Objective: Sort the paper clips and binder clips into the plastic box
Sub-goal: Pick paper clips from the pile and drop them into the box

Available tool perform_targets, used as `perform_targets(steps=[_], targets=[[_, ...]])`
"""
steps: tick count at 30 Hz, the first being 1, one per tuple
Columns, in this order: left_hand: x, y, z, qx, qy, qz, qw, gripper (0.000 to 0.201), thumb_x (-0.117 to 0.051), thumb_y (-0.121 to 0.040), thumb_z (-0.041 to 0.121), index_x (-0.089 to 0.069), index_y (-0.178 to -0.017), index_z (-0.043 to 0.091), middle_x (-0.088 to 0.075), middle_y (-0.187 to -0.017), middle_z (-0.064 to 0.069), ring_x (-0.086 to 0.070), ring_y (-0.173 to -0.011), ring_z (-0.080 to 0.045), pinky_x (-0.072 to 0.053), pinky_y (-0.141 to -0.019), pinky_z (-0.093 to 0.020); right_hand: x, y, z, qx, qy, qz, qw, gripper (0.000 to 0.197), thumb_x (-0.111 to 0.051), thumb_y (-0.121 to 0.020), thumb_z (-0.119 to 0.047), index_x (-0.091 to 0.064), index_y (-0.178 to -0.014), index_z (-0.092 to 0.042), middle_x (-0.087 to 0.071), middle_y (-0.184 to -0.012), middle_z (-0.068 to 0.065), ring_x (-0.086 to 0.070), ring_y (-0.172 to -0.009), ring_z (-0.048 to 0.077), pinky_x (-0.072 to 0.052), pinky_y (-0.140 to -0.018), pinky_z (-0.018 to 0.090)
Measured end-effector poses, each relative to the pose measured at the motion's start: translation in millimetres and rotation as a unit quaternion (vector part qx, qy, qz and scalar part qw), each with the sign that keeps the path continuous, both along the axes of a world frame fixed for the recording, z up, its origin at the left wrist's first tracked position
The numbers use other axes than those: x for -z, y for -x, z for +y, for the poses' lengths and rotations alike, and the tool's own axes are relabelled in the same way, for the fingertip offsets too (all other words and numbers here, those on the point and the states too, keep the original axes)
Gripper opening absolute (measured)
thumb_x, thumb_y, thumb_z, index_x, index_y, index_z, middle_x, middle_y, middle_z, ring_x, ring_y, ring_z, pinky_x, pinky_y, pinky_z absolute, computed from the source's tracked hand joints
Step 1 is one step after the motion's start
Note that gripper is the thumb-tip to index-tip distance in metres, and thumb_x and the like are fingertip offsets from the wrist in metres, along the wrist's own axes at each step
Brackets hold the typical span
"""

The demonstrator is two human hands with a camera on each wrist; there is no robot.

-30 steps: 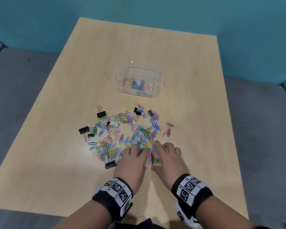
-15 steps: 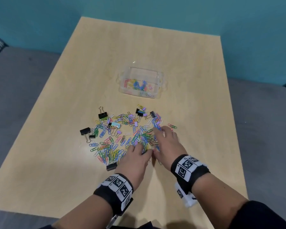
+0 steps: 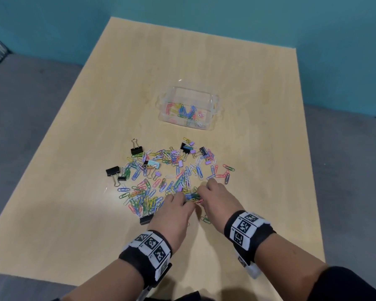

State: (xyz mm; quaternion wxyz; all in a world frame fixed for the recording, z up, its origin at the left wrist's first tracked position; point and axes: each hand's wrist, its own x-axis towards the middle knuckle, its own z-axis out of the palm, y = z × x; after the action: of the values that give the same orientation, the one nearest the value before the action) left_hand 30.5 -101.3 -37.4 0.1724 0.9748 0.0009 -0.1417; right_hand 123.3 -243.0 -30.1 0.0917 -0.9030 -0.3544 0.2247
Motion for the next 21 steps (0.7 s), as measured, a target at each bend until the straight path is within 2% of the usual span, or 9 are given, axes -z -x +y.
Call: perform_targets(steps=[3,6,9,11,12,14,17,19,21], targets=[[-4.5,-3.9,-1.1,-0.007,0.002,0.023,1.0,0.025,-0.065,-0.075,0.008,-0.049,-0.092,0.017,-0.046,-0.099,-0.005,-0.042,-0.086,-0.027,-0.039,-0.069,-0.036,-1.2,0.4,1.1,0.02,-0.001,0.02,1.0,0.016,-0.051,-0.085,-0.006,-0.045,-0.095,-0.017,-0.044,-0.098,0.007,-0.046,-0.081,0.029,-0.039,-0.063,0.037],[-5.9,-9.5,0.4,-0.061,0.03,0.016,0.998,0.027,-0.065,-0.072,0.004,-0.043,-0.077,0.018,-0.046,-0.087,-0.005,-0.044,-0.079,-0.025,-0.027,-0.062,-0.032,-6.3,-2.6,0.7,0.072,-0.029,0.061,0.995,0.007,-0.05,-0.087,-0.011,-0.048,-0.092,-0.016,-0.047,-0.095,0.004,-0.05,-0.079,0.029,-0.043,-0.066,0.039],[-10.2,-15.1,5.8,-0.162,0.104,0.036,0.981,0.009,-0.056,-0.079,0.005,-0.058,-0.083,0.013,-0.051,-0.088,-0.001,-0.05,-0.078,-0.023,-0.031,-0.061,-0.031,-7.3,-7.9,-1.1,0.152,-0.043,0.116,0.981,0.008,-0.051,-0.081,-0.01,-0.051,-0.082,-0.017,-0.054,-0.088,0.002,-0.054,-0.078,0.026,-0.046,-0.067,0.036],[-15.5,-17.7,10.1,-0.223,0.16,0.053,0.96,0.013,-0.057,-0.081,0.01,-0.065,-0.087,0.019,-0.057,-0.087,0.003,-0.057,-0.077,-0.019,-0.036,-0.061,-0.028,-7.9,-11.1,-3.5,0.236,-0.071,0.174,0.953,0.013,-0.051,-0.074,-0.006,-0.054,-0.075,-0.019,-0.058,-0.075,-0.001,-0.058,-0.07,0.024,-0.048,-0.062,0.034],[-17.9,-19.3,12.1,-0.262,0.203,0.065,0.941,0.012,-0.059,-0.079,0.011,-0.065,-0.084,0.021,-0.059,-0.081,0.004,-0.06,-0.074,-0.019,-0.041,-0.06,-0.028,-9.4,-12.0,-4.6,0.275,-0.096,0.213,0.932,0.015,-0.052,-0.072,-0.005,-0.055,-0.071,-0.02,-0.058,-0.067,-0.003,-0.058,-0.062,0.023,-0.05,-0.059,0.035],[-24.0,-23.3,17.0,-0.347,0.318,0.101,0.877,0.013,-0.063,-0.076,0.006,-0.064,-0.077,0.019,-0.06,-0.066,0.001,-0.067,-0.061,-0.021,-0.055,-0.062,-0.032,-14.0,-13.6,-7.1,0.329,-0.144,0.29,0.887,0.02,-0.053,-0.072,0.0,-0.054,-0.066,-0.019,-0.055,-0.056,0.001,-0.053,-0.05,0.022,-0.051,-0.052,0.038],[-35.9,-33.2,28.2,-0.436,0.446,0.127,0.771,0.017,-0.065,-0.076,-0.008,-0.063,-0.073,0.008,-0.055,-0.062,-0.006,-0.059,-0.048,-0.018,-0.059,-0.066,-0.04,-24.8,-19.5,-10.2,0.363,-0.184,0.373,0.834,0.021,-0.056,-0.078,0.007,-0.054,-0.07,-0.012,-0.053,-0.051,0.008,-0.048,-0.042,0.02,-0.043,-0.047,0.031],[-47.8,-43.2,37.5,-0.456,0.493,0.129,0.73,0.017,-0.064,-0.077,-0.012,-0.062,-0.073,0.004,-0.053,-0.06,-0.007,-0.055,-0.05,-0.019,-0.058,-0.058,-0.032,-33.0,-26.2,-9.8,0.375,-0.205,0.4,0.811,0.02,-0.058,-0.081,0.008,-0.054,-0.073,-0.01,-0.051,-0.05,0.008,-0.046,-0.037,0.018,-0.037,-0.044,0.024],[-57.9,-56.8,51.2,-0.459,0.514,0.124,0.714,0.018,-0.063,-0.078,-0.014,-0.06,-0.074,0.004,-0.055,-0.056,-0.004,-0.054,-0.048,-0.018,-0.055,-0.052,-0.028,-40.7,-38.0,-5.4,0.392,-0.24,0.414,0.786,0.02,-0.057,-0.081,0.012,-0.054,-0.074,-0.007,-0.048,-0.053,0.011,-0.045,-0.038,0.017,-0.038,-0.04,0.021]])
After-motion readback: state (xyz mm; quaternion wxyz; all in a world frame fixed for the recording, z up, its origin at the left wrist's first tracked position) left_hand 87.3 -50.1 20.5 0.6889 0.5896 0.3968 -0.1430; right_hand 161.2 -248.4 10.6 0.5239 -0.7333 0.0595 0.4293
